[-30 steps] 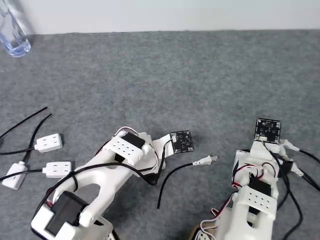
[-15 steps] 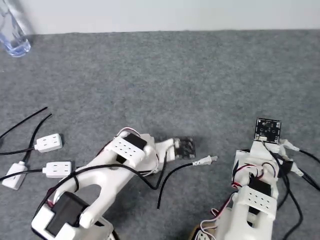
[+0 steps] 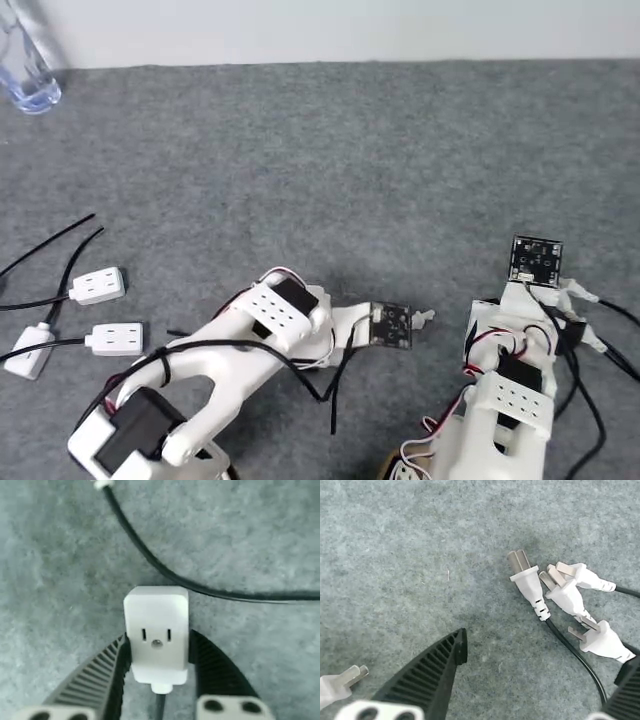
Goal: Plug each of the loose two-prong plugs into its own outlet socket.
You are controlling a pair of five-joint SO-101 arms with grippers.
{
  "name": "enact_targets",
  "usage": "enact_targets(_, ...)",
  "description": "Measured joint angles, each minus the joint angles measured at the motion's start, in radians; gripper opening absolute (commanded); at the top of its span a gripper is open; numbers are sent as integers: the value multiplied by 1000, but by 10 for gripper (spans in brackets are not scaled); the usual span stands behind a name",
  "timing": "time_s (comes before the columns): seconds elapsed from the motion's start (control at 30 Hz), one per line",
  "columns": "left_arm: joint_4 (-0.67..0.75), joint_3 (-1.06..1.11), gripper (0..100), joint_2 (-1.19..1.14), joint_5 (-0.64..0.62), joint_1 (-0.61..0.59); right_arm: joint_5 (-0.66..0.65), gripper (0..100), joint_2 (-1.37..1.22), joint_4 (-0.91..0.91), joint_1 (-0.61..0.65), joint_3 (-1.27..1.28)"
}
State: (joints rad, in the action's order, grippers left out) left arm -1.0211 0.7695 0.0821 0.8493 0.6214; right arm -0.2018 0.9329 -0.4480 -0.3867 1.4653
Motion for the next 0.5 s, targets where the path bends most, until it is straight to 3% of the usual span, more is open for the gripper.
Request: enact_targets(0.5, -183, -132, 316, 0, -35, -29, 0, 448, 0, 0, 0, 0)
